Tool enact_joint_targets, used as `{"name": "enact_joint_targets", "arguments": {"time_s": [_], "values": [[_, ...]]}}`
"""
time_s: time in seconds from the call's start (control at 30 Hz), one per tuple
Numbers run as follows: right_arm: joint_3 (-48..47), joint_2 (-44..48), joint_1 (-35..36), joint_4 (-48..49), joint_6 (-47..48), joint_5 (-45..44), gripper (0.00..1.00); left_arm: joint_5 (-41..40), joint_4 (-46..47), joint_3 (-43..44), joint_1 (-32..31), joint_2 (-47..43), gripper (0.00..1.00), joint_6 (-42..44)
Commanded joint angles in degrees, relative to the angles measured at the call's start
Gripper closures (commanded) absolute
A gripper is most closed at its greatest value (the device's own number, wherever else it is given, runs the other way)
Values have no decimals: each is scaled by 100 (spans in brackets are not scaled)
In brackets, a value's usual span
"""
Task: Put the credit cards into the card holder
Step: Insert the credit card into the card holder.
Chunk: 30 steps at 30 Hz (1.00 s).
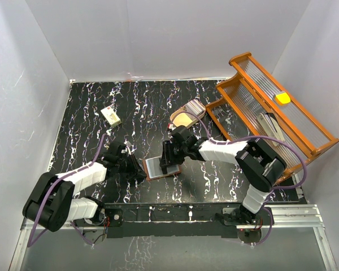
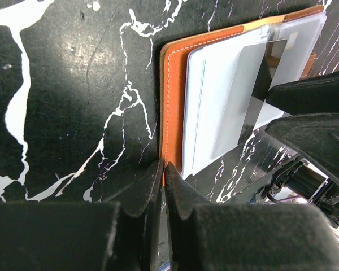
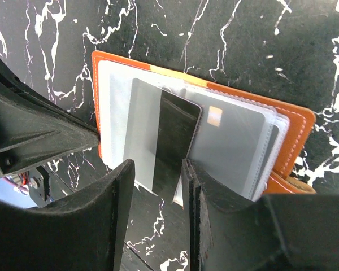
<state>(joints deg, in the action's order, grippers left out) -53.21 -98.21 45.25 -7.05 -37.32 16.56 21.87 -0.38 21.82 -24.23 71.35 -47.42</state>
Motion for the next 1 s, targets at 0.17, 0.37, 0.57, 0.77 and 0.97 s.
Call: {"name": "enact_joint_targets", "arguments": {"time_s": [0.17,0.37,0.57,0.77,0.97], "values": [[-600,-350,253,134,155,110,66,-170,57,177,-2,161,94,-2],[-673,-441,360,300,163,204,67,-176,58,347,-3,392,94,84],[-564,-198,361,271,302,2,67,-383,-264,490,-3,340,93,198],[-676,290,355,-200,649,-461,62,-734,-635,676,-3,2,79,172],[-1008,564,145,-744,1180,-1212,59,-1157,-1219,1003,4,-569,57,325]]}}
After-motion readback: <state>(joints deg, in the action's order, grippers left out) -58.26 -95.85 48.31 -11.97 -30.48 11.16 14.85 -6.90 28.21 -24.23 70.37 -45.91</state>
